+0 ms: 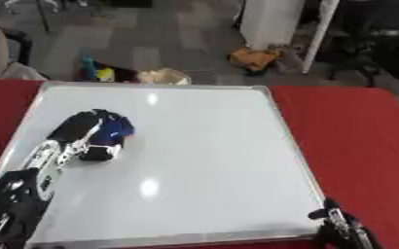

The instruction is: Wipe the whiteboard clean with a brush.

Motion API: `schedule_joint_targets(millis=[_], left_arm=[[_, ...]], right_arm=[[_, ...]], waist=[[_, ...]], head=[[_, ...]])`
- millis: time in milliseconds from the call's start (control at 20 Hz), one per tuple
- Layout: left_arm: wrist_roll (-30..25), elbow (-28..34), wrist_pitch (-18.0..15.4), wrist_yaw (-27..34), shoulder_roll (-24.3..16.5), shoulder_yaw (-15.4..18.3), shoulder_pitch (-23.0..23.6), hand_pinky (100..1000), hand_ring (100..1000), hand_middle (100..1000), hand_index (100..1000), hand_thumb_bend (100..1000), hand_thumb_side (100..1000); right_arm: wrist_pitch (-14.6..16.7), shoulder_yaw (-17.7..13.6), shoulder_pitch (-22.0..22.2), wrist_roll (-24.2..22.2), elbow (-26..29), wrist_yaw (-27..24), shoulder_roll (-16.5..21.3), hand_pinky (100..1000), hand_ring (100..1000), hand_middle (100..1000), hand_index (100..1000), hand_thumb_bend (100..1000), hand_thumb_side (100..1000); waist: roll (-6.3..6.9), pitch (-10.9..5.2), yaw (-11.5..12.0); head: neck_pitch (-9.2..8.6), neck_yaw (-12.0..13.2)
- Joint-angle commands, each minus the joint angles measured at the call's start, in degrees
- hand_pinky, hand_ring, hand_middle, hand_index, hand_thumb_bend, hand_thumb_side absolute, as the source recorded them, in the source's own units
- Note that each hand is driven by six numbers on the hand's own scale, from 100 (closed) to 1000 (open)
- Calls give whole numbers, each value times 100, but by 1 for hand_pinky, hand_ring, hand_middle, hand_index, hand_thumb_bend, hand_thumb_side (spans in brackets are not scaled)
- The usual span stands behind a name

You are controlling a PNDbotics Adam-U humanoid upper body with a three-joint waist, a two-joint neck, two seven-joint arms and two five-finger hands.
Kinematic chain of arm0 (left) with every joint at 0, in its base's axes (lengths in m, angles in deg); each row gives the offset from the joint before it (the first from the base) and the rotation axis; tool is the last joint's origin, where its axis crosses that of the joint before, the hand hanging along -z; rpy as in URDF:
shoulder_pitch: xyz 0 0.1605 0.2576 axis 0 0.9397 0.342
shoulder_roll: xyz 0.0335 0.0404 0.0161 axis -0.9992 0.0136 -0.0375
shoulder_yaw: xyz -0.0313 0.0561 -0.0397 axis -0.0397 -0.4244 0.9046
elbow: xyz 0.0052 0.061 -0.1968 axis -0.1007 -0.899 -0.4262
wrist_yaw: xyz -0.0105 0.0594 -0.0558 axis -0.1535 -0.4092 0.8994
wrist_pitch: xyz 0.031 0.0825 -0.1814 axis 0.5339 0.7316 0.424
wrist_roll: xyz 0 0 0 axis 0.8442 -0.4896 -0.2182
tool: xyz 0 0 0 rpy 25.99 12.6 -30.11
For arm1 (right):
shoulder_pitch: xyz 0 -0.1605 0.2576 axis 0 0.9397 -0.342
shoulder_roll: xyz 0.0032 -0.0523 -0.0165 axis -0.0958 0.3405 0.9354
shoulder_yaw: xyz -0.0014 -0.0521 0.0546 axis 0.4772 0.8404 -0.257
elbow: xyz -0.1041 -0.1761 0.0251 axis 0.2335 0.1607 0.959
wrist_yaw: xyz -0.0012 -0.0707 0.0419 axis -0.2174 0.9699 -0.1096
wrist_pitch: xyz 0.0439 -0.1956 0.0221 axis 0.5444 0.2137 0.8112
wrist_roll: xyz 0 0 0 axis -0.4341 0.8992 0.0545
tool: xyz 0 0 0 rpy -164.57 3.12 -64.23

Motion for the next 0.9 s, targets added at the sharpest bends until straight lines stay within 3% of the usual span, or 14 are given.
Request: schedule_joint_targets(millis=[50,550,900], left_arm=[[10,-108,-33,-92,31,3,2,481,643,674,875,154,390],[-13,-235,-98,-252,106,-35,99,483,643,674,873,152,405],[241,-387,143,-365,17,90,80,484,641,668,866,181,366]], right_arm=[[5,2,-5,-14,62,29,27,346,248,100,543,100,828],[9,2,-10,-24,58,29,25,346,248,100,543,100,828],[7,-1,-6,-28,59,33,28,346,248,100,543,100,827]], waist=[[9,-32,-9],[9,-26,-8],[10,-25,0]], head=[[-71,-3],[-73,-20],[-81,-25]])
